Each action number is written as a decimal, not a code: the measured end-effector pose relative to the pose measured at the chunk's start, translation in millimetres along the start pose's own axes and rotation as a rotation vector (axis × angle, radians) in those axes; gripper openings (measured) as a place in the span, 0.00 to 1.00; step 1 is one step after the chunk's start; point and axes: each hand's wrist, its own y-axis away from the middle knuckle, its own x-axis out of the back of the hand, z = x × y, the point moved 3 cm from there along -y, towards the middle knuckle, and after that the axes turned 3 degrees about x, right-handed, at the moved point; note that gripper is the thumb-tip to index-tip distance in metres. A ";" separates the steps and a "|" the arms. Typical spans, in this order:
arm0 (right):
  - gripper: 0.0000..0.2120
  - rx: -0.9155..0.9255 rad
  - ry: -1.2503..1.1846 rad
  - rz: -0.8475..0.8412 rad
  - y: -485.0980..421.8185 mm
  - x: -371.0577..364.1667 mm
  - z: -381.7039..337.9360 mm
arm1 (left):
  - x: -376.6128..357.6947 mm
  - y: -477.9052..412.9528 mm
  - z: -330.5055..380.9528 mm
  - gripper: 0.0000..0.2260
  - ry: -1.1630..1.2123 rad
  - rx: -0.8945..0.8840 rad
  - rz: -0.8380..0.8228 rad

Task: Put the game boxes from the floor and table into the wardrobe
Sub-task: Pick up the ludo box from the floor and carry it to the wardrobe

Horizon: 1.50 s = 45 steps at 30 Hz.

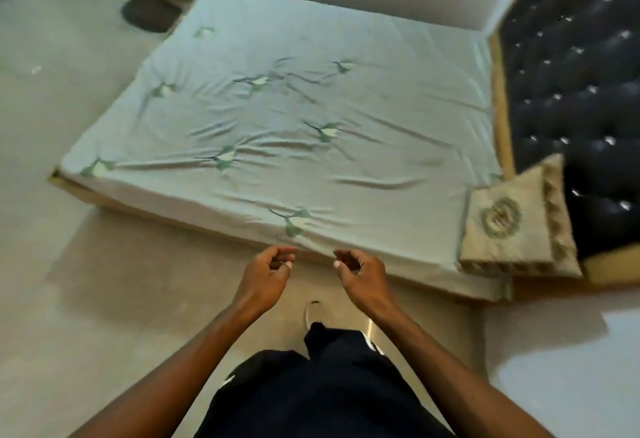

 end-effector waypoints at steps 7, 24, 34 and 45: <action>0.11 0.224 0.181 -0.337 -116.0 -121.5 -101.5 | 119.7 -32.1 -53.6 0.12 0.240 0.256 0.386; 0.10 0.552 0.345 -0.742 -208.7 -512.2 -350.7 | 487.9 -77.3 -186.6 0.10 0.414 0.384 0.863; 0.11 0.557 0.310 -0.818 -277.6 -743.8 -475.1 | 716.7 -144.7 -269.4 0.11 0.438 0.417 0.945; 0.09 0.557 0.271 -0.901 -358.7 -981.9 -647.4 | 978.3 -239.3 -338.5 0.11 0.489 0.443 1.013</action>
